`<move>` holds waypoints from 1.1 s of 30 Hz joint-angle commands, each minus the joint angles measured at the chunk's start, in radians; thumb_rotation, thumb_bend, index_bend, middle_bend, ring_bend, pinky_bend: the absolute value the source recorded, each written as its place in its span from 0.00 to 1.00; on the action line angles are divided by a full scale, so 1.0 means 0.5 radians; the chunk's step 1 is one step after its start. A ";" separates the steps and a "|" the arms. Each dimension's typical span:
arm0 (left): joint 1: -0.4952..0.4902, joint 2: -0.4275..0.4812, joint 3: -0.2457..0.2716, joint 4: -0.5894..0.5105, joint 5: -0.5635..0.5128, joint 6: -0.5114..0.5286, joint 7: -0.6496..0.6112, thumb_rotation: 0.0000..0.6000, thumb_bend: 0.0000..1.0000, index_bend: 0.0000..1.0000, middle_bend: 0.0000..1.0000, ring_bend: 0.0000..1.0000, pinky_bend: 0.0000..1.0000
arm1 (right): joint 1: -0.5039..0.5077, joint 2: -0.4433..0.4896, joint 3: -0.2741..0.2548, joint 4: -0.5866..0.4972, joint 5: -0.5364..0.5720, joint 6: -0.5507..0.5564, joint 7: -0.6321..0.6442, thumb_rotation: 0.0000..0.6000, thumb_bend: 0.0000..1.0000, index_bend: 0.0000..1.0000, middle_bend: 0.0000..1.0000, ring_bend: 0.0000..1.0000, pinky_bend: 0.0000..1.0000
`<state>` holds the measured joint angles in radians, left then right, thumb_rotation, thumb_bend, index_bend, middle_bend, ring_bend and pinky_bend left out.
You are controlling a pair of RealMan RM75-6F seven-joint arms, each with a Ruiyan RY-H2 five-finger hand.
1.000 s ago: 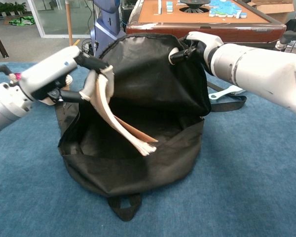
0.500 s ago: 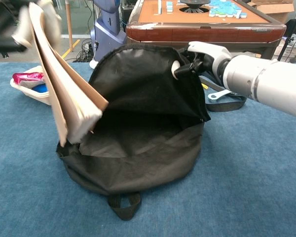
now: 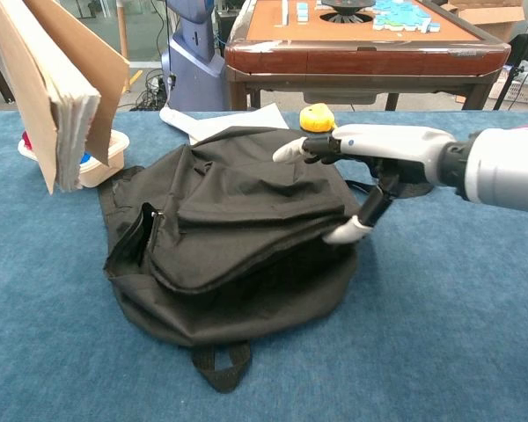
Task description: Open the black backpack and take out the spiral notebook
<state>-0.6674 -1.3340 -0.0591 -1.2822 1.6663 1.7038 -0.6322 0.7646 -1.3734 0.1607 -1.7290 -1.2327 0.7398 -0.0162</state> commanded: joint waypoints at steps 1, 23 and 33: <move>-0.010 -0.006 -0.035 0.029 -0.029 -0.078 0.038 1.00 0.54 0.61 0.68 0.59 0.52 | -0.062 0.083 -0.059 -0.102 -0.173 0.107 0.030 1.00 0.08 0.00 0.00 0.00 0.00; -0.426 -0.504 -0.261 0.612 -0.217 -0.799 0.404 1.00 0.48 0.55 0.62 0.54 0.52 | -0.417 0.423 -0.125 -0.319 -0.578 0.770 0.342 1.00 0.08 0.00 0.00 0.00 0.00; -0.420 -0.524 -0.241 0.539 -0.332 -1.009 0.642 1.00 0.27 0.10 0.18 0.21 0.34 | -0.467 0.443 -0.111 -0.310 -0.552 0.835 0.351 1.00 0.08 0.00 0.00 0.00 0.00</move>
<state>-0.8871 -1.6045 -0.1801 -0.9955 1.5097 1.1880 -0.3209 0.5320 -1.1524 0.1045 -1.8849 -1.5095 1.1563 0.1585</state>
